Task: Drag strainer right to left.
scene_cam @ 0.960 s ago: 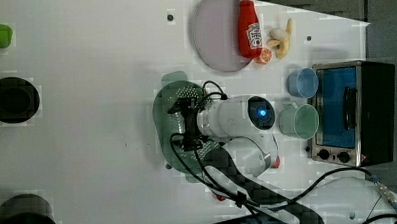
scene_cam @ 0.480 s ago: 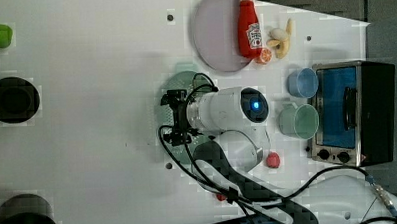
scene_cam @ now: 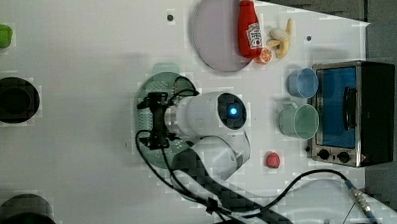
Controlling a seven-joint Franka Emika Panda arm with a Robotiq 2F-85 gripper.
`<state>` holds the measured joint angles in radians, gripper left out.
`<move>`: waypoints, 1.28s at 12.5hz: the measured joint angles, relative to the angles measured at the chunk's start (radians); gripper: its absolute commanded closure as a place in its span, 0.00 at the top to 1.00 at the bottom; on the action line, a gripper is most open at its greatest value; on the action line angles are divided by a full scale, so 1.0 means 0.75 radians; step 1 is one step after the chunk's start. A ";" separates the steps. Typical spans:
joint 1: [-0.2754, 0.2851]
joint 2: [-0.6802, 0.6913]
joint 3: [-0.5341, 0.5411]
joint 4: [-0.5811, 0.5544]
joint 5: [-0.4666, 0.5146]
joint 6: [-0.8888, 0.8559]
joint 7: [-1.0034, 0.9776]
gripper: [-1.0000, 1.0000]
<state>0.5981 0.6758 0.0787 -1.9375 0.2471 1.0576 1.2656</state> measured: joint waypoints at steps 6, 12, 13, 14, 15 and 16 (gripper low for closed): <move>0.135 0.058 -0.010 0.116 0.036 0.020 0.033 1.00; 0.143 -0.081 -0.119 0.062 -0.002 -0.376 -0.190 1.00; 0.152 -0.145 -0.176 0.064 -0.001 -0.477 -0.297 1.00; 0.149 -0.239 -0.228 0.061 0.000 -0.558 -0.413 1.00; 0.154 -0.357 -0.298 0.061 -0.006 -0.615 -0.540 1.00; 0.182 -0.481 -0.412 0.073 -0.021 -0.687 -0.667 1.00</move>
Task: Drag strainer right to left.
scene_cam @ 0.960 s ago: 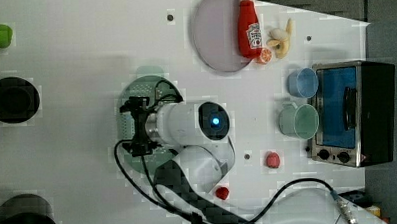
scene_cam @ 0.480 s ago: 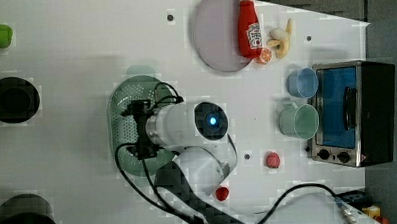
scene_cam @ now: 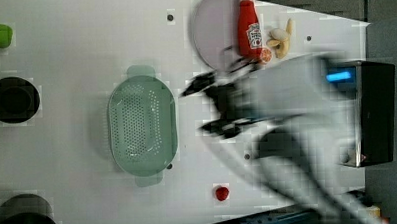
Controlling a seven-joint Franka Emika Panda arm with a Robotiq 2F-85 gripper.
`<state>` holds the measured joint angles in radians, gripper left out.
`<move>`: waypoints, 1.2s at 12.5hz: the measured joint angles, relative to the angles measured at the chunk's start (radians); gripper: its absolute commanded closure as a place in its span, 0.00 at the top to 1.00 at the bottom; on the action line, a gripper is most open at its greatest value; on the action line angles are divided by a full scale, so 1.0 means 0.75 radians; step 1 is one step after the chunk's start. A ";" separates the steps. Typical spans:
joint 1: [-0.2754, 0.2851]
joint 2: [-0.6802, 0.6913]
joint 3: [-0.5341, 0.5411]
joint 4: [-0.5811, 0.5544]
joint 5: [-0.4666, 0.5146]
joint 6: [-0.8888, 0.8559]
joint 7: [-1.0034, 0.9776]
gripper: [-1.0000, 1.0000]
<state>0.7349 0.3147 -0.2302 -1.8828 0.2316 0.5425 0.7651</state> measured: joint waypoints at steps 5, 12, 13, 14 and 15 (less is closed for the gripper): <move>-0.072 -0.579 -0.433 0.112 -0.273 -0.385 -0.485 1.00; -0.265 -0.728 -0.802 0.048 -0.445 -0.569 -0.842 1.00; -0.279 -0.721 -0.772 0.035 -0.443 -0.571 -0.856 1.00; -0.268 -0.705 -0.743 0.036 -0.457 -0.568 -0.872 1.00; -0.241 -0.682 -0.714 0.038 -0.460 -0.577 -0.882 1.00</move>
